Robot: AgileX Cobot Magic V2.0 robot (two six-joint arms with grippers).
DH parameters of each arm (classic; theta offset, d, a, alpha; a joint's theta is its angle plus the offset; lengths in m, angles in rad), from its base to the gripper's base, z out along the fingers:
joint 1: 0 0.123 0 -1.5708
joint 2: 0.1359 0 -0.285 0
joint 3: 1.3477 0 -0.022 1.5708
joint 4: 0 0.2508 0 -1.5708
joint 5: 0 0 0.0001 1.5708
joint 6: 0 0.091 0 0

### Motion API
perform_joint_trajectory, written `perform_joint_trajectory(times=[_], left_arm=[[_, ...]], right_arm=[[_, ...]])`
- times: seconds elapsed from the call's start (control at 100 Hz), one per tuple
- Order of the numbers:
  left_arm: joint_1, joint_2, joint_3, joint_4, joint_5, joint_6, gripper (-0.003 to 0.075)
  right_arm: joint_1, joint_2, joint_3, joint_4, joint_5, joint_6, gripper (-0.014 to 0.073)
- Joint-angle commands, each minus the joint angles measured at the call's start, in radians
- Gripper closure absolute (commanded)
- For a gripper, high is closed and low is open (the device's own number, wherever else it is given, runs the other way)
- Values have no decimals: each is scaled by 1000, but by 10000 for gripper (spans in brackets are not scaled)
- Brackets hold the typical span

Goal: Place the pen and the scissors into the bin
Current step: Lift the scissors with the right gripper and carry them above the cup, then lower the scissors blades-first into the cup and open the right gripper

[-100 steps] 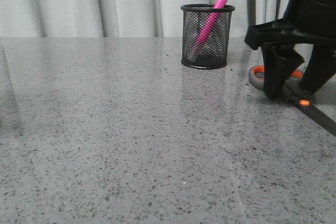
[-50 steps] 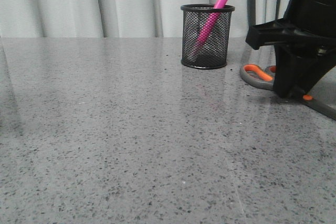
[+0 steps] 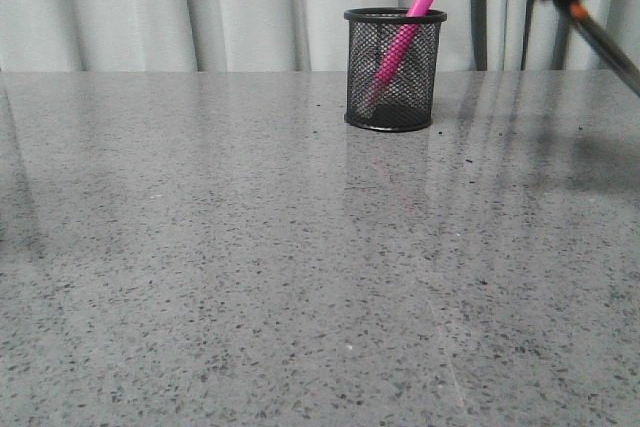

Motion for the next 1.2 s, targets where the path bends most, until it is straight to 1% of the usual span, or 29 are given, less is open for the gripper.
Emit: perform_joint_trajectory(times=[0.0,0.16,0.2,0.23,0.24,0.25,0.33,0.4,0.57,0.68,0.74,0.9,1.19], left_arm=[[4,-9,-28,-50,-37,-8,739],[4,-9,-28,-65,-37,-8,739],[4,-9,-28,-65,-37,-8,739],[4,-9,-28,-65,-37,-8,739],[4,-9,-28,-65,-37,-8,739],[4,-9,-28,-65,-37,-8,739],[4,-9,-28,-65,-37,-8,739],[4,-9,-28,-65,-37,-8,739],[4,-9,-28,-65,-37,-8,739],[4,-9,-28,-65,-37,-8,739],[4,-9,-28,-65,-37,-8,739],[4,-9,-28,-65,-37,-8,739],[4,-9,-28,-61,-37,-8,739]], right_arm=[[-1,-32,-12,4,-258,-13,665],[-1,46,-12,4,-546,-13,665],[-1,78,-12,4,-646,-13,665],[-1,101,-12,4,-691,-13,665],[-1,112,-12,4,-739,-13,665],[-1,118,-12,4,-739,-13,665],[6,184,-12,4,-935,-13,665],[16,243,-36,4,-1029,-13,665],[44,362,-149,4,-1063,-13,665],[49,408,-200,-17,-1041,-13,665],[49,429,-201,-17,-1034,-13,665],[47,456,-198,-17,-939,-13,665],[45,483,-126,-19,-961,-13,665]])
